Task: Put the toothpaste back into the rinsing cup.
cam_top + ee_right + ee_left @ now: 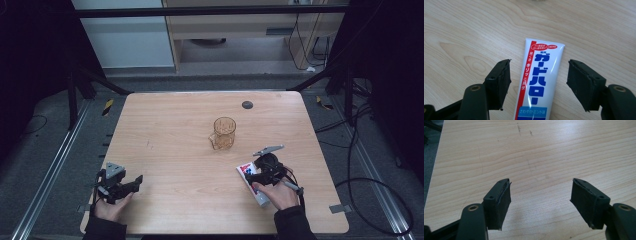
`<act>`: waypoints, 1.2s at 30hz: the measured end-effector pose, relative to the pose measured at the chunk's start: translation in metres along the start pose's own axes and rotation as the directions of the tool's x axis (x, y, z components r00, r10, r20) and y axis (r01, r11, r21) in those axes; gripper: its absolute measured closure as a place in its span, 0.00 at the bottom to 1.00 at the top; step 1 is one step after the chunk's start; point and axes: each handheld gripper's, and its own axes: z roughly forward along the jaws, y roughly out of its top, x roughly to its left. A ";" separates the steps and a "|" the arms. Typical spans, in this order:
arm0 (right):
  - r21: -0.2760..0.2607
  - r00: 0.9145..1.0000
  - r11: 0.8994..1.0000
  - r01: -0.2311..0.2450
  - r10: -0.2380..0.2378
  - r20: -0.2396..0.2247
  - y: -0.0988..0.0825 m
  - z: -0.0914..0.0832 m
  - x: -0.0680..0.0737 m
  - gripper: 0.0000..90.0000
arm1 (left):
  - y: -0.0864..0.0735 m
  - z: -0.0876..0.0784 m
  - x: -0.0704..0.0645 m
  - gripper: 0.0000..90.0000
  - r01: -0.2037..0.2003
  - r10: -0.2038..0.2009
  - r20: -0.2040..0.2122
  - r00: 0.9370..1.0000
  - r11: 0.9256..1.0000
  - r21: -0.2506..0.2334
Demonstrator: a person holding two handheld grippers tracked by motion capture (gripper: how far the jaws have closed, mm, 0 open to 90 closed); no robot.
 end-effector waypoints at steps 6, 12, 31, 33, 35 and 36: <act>0.009 1.000 1.000 -0.003 0.003 0.000 -0.001 0.005 0.000 0.37 | 0.000 0.000 0.000 0.34 -0.002 0.002 0.000 1.000 1.000 0.002; 0.036 1.000 0.999 -0.002 0.003 -0.004 -0.003 0.013 -0.001 0.35 | 0.000 0.000 0.000 0.34 -0.003 0.003 0.001 1.000 1.000 0.004; 0.125 1.000 0.992 -0.002 0.002 0.007 -0.002 0.036 -0.001 0.34 | 0.000 0.002 0.000 0.34 -0.006 0.006 0.004 1.000 1.000 0.012; 0.128 1.000 0.992 -0.002 0.001 0.008 -0.002 0.038 -0.001 0.34 | 0.000 0.002 0.000 0.34 -0.007 0.007 0.004 1.000 1.000 0.013; 0.129 1.000 0.992 0.001 -0.002 0.010 -0.003 0.039 -0.002 0.35 | 0.000 0.002 -0.001 0.34 -0.009 0.009 0.004 1.000 1.000 0.011; 0.133 1.000 0.991 0.000 -0.001 0.010 -0.003 0.039 -0.002 0.35 | 0.000 0.001 0.000 0.34 -0.009 0.009 0.003 1.000 1.000 0.011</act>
